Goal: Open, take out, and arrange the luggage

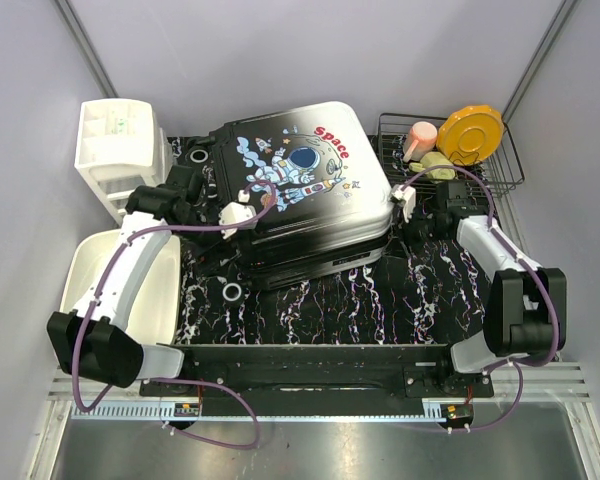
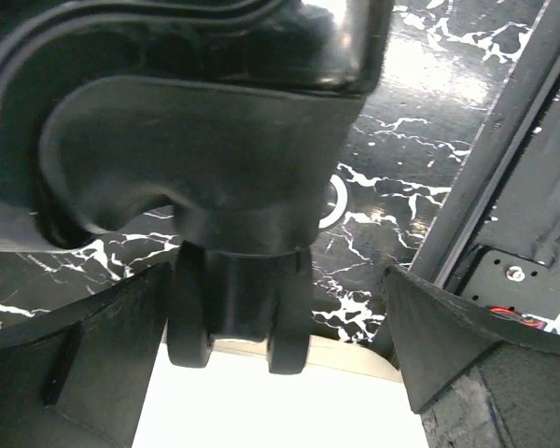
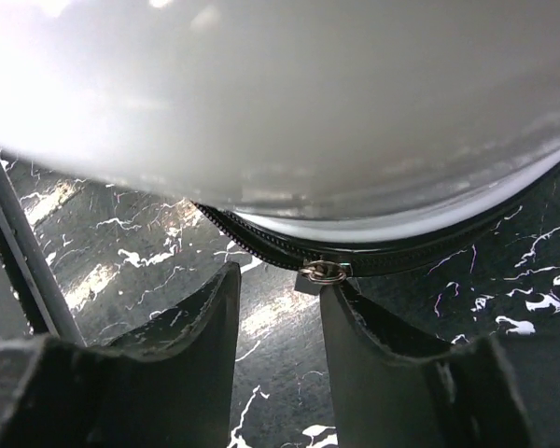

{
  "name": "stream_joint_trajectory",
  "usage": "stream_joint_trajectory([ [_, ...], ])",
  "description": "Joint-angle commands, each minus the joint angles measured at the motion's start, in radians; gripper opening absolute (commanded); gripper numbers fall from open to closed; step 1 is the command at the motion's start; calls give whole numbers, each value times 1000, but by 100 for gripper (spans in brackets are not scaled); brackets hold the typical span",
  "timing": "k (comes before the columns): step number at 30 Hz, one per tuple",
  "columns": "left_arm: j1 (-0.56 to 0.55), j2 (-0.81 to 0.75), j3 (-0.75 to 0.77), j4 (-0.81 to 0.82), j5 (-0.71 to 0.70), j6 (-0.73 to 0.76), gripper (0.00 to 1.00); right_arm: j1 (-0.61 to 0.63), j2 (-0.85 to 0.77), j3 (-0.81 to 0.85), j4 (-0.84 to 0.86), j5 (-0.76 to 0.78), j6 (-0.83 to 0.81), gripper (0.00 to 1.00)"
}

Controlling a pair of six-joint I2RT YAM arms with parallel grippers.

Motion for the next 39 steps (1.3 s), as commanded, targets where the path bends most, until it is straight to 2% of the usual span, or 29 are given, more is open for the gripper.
stream_joint_trajectory([
  [1,0,3,2,95,-35,-30,98,21,-57,-51,244,-32,115,44],
  [2,2,3,-1,104,-40,-40,98,20,-62,-59,251,-22,113,40],
  [3,2,3,-15,113,-46,-44,97,21,-72,-71,251,-19,109,28],
  [6,2,-5,-55,162,-83,-66,96,21,-97,-99,258,7,87,10],
  [8,2,-7,-79,187,-97,-69,94,21,-112,-111,268,47,83,4],
  [9,2,-4,-86,190,-101,-67,90,20,-123,-117,268,63,78,0],
  [11,3,3,-105,216,-148,-69,83,18,-132,-119,268,120,70,0],
  [12,3,15,-112,224,-167,-66,70,15,-140,-116,269,137,70,0],
  [15,32,39,-116,248,-196,-57,49,-13,-144,-96,257,148,50,0],
  [16,55,44,-113,256,-196,-53,37,-20,-141,-87,251,146,29,0],
  [19,91,59,-90,261,-190,-35,20,-40,-120,-35,219,124,-26,0],
  [24,112,73,-81,278,-215,14,2,-131,-8,134,50,29,-112,0],
  [32,121,84,-75,282,-218,72,0,-171,240,429,-143,-88,-229,0],
  [37,121,95,-69,284,-215,95,0,-171,434,680,-474,-168,-424,1],
  [39,121,104,-64,282,-216,100,0,-172,555,845,-639,-180,-471,7],
])
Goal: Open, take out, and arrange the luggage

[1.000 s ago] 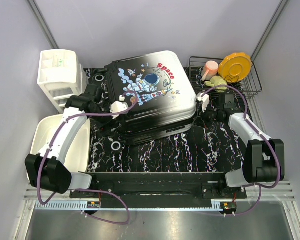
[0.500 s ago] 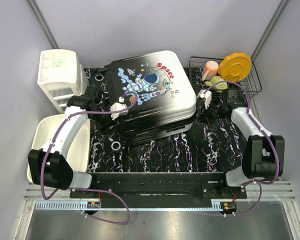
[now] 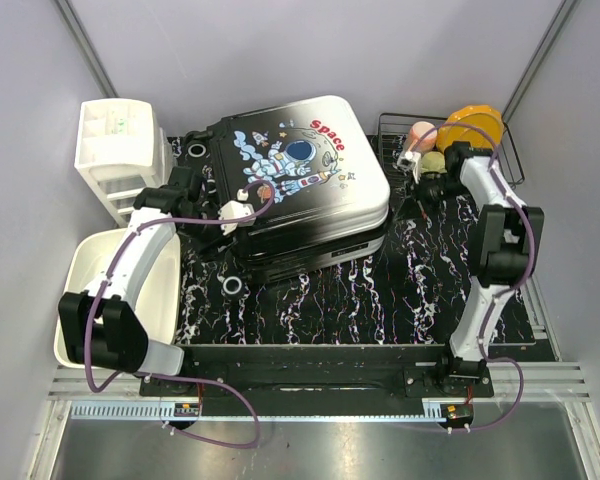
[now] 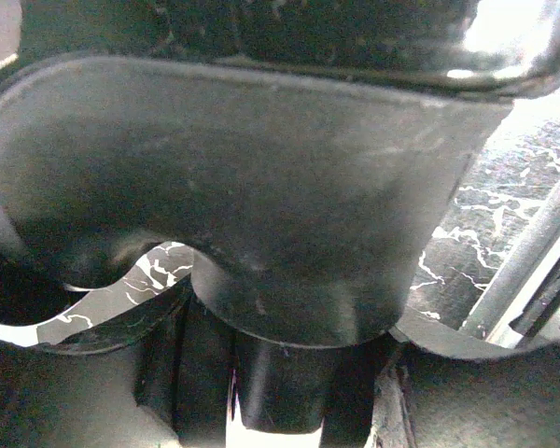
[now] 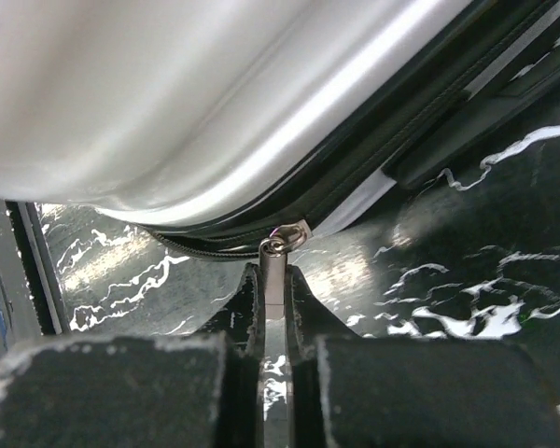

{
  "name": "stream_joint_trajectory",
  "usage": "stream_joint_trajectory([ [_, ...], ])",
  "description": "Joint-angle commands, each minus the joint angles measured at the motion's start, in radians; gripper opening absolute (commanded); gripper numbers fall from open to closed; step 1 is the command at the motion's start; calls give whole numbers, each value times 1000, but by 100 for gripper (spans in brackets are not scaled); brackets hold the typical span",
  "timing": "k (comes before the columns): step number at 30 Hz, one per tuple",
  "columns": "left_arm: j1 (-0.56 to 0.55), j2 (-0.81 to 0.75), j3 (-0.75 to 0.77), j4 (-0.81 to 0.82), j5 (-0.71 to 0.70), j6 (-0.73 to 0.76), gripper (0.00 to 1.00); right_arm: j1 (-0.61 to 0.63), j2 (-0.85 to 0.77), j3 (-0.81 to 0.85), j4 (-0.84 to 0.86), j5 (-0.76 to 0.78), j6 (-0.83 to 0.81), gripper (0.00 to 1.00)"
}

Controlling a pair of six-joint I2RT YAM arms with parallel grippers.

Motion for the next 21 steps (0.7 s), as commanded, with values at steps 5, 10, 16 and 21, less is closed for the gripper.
stream_joint_trajectory([
  [5,60,52,45,78,-157,40,0,-63,186,361,-202,-55,-143,18],
  [10,59,51,47,76,-148,34,0,-73,0,61,281,1,23,20],
  [16,62,42,37,78,-143,34,0,-71,-61,-25,304,-35,-6,0],
  [21,68,37,39,83,-142,33,0,-57,-75,-65,384,-6,24,0],
])
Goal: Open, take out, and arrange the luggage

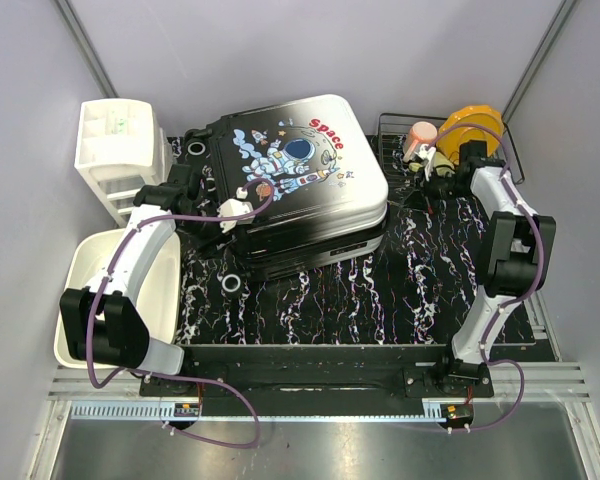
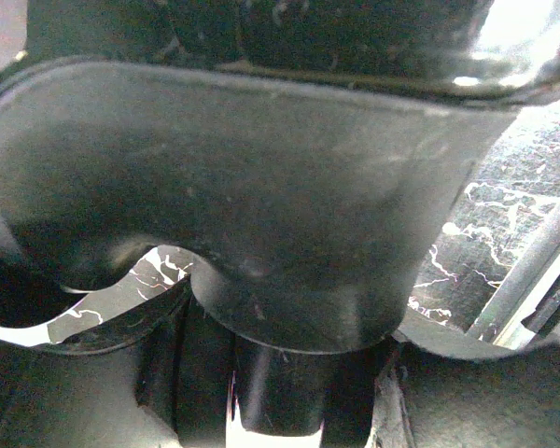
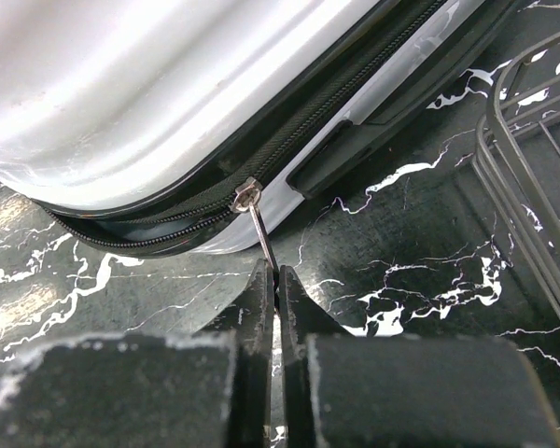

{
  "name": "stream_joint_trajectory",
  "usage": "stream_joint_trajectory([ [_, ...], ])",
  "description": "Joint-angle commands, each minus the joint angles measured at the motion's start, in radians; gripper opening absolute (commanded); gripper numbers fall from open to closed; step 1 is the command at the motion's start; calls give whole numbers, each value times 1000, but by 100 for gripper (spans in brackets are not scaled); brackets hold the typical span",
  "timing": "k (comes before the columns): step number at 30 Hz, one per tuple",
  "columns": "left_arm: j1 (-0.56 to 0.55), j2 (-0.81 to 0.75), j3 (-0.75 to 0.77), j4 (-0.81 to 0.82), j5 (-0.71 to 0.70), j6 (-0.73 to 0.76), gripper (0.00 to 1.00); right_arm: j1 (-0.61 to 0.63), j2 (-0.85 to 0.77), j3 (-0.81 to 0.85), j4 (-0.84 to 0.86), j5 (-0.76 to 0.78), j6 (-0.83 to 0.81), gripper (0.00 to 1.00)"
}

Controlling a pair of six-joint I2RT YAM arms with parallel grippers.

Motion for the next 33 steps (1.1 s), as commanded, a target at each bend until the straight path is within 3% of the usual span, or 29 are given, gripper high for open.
stream_joint_trajectory([
  [1,57,8,13,73,-128,14,0,5,-57,-39,184,57,55,0],
  [5,58,-14,-22,71,-122,34,0,37,-71,-105,446,115,206,0],
  [8,57,-27,-59,70,-123,62,0,65,-57,-116,550,127,275,0],
  [16,60,-31,-85,67,-129,71,0,155,13,-71,604,66,346,0],
  [19,70,-3,30,-5,-50,-13,40,183,1,-103,580,37,332,0],
  [21,96,32,195,-187,51,-20,71,201,-23,-134,566,28,304,0],
  [22,104,60,248,-231,144,-44,74,209,-43,-165,558,28,291,0],
  [23,121,71,295,-266,189,-62,92,220,-52,-182,549,28,283,0],
  [26,170,88,446,-308,331,-180,99,244,-89,-242,528,34,263,0],
  [28,195,81,487,-199,352,-367,99,255,-121,-292,526,35,258,0],
  [30,212,75,474,-31,295,-498,99,270,-146,-321,520,44,240,0],
  [31,212,83,464,20,189,-611,99,275,-169,-349,520,43,235,0],
  [33,221,109,472,77,153,-655,99,293,-190,-370,500,41,208,0],
])
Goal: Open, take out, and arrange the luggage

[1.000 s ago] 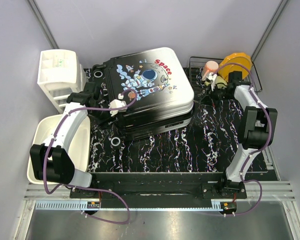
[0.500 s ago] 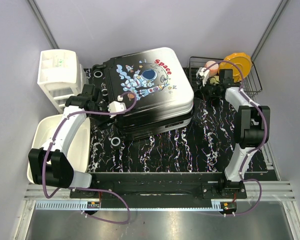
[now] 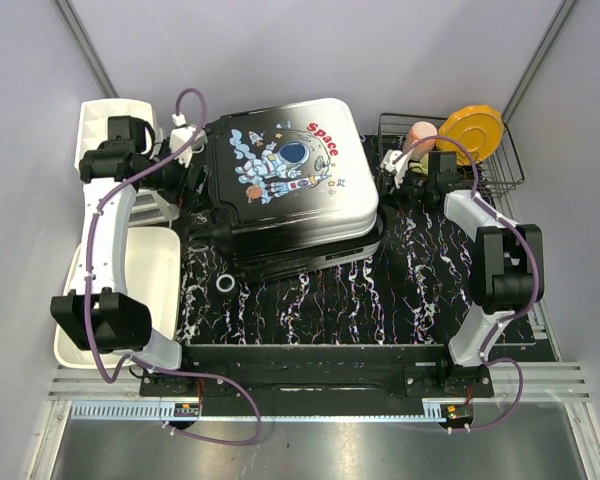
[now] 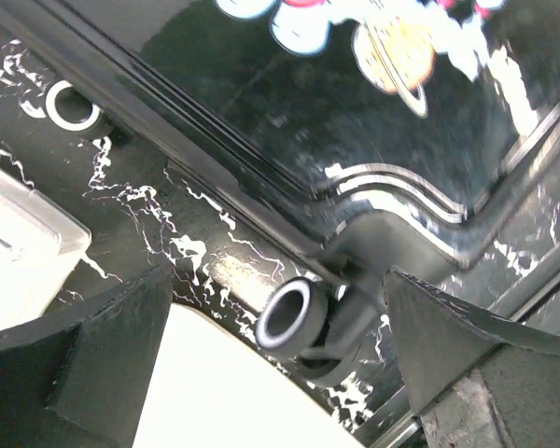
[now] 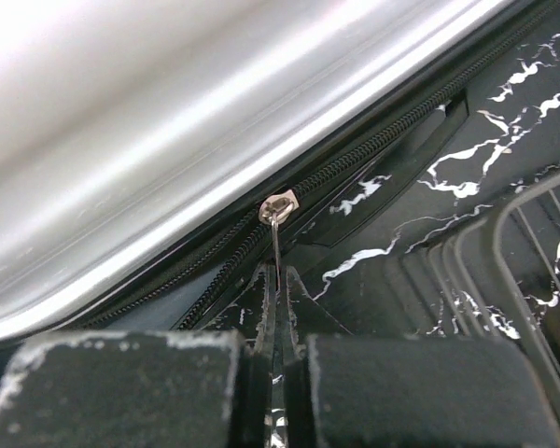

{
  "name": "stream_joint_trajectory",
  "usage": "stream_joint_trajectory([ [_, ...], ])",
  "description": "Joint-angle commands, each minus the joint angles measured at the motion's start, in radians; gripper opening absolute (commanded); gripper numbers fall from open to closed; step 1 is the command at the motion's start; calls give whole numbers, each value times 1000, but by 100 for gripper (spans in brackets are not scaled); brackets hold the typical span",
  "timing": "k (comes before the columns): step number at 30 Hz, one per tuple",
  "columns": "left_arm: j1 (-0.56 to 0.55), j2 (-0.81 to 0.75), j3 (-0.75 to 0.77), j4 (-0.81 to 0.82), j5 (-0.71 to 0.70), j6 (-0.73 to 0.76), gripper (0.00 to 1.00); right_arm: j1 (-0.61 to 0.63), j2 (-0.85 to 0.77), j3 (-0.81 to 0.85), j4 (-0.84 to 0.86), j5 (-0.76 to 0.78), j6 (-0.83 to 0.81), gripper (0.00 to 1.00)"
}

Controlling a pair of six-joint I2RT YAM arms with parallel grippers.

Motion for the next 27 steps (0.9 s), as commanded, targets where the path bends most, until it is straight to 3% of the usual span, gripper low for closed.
stream_joint_trajectory([
  [1,12,57,22,208,-100,-327,99,115,-98,-90,-156,-136,-44,0],
  [6,14,192,88,224,-101,-461,99,171,-193,-176,-256,-133,-93,0],
  [11,-6,306,89,234,86,-531,95,227,-345,-316,-290,-129,-66,0],
  [15,-90,356,71,234,136,-464,86,276,-459,-391,-276,-122,55,0],
  [19,-167,407,89,216,145,-372,83,324,-583,-486,-157,-35,199,0],
  [23,-169,461,135,178,120,-324,83,320,-594,-495,-129,183,223,0],
  [27,-146,493,154,167,88,-298,82,235,-534,-457,-129,210,227,0],
])
